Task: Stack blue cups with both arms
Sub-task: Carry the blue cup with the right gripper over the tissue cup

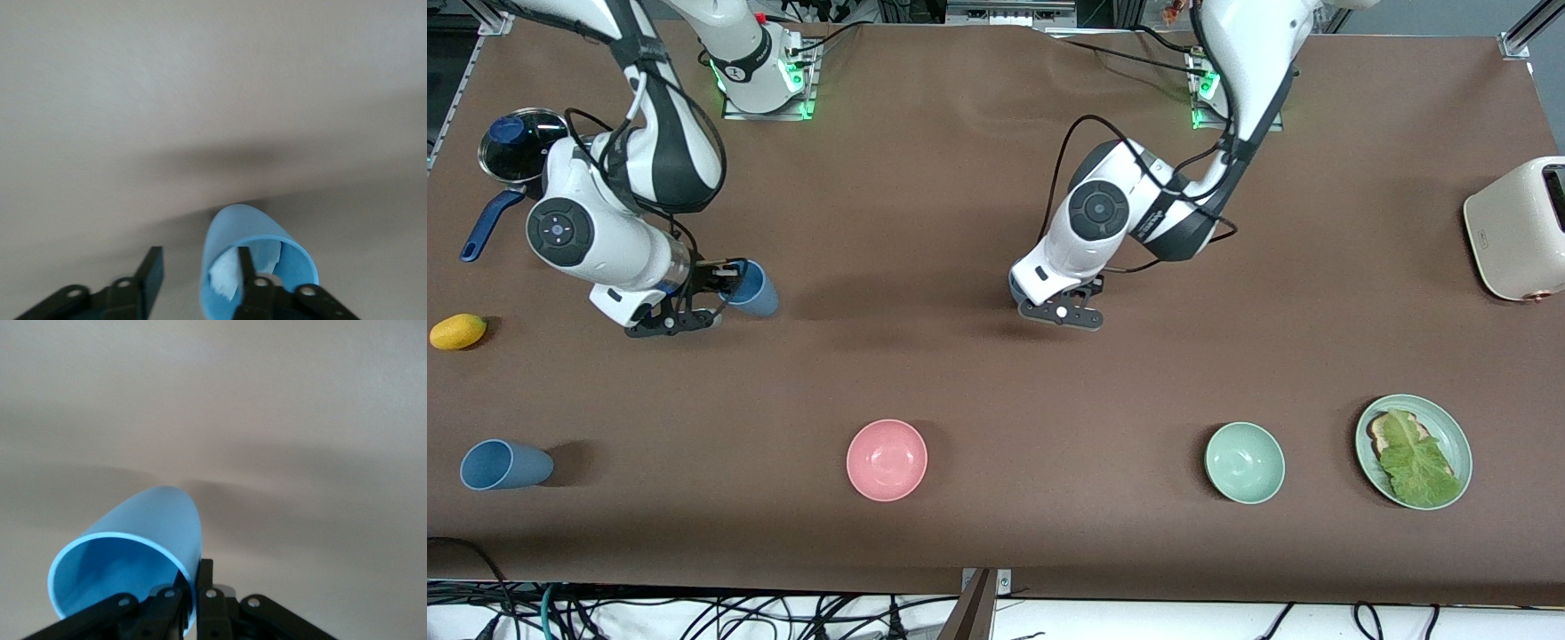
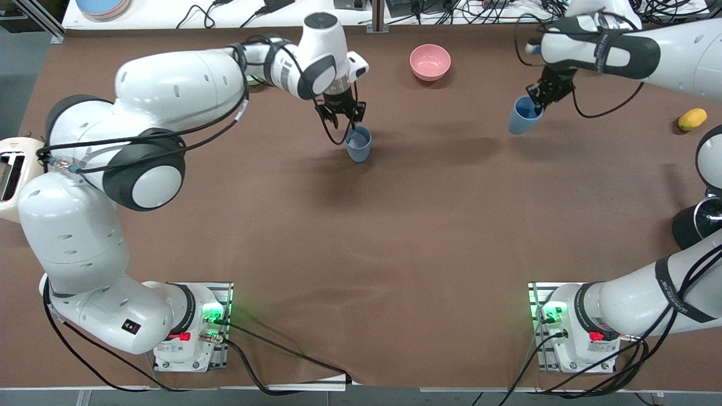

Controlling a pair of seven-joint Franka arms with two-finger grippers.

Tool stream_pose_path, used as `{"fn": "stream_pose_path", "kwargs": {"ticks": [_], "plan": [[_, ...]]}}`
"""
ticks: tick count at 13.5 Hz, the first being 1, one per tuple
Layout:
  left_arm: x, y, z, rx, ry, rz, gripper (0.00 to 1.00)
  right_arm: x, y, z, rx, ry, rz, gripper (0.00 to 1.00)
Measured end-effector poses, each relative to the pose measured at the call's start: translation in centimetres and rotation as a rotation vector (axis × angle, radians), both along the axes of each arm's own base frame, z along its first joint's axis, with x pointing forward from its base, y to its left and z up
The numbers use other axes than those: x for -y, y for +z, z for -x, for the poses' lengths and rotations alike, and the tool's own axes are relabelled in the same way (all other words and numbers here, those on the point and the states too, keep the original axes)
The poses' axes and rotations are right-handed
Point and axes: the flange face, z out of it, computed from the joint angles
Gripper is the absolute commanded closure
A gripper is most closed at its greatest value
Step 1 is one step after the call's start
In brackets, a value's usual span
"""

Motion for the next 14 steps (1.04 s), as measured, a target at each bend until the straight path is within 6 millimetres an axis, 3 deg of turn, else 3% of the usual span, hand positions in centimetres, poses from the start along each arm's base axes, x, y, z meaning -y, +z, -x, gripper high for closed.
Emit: {"fn": "stream_pose_path", "kwargs": {"ticks": [3,6,8,11,14], "plan": [[-4.8,8.1,-1.8,-0.041,0.047,-0.050,0.00,-8.3,2.9,-0.1,0.019,-0.087,0.036,1.00],[-11.2,14.6,-3.7,-0.050,0.040,-0.121,0.00,-18.7,3.2,1.4,0.052,-0.180,0.055,1.00],[-16.9,17.7,-5.6,-0.040,0.049,-0.131,0.00,-24.6,3.2,2.8,0.052,-0.243,0.033,1.00],[-26.6,21.0,-7.6,-0.012,0.109,-0.115,0.00,-30.8,3.3,4.0,0.043,-0.341,-0.004,1.00],[-32.3,24.5,-7.8,0.064,0.097,-0.099,0.00,-36.3,3.2,4.4,0.046,-0.427,-0.035,1.00]]}}
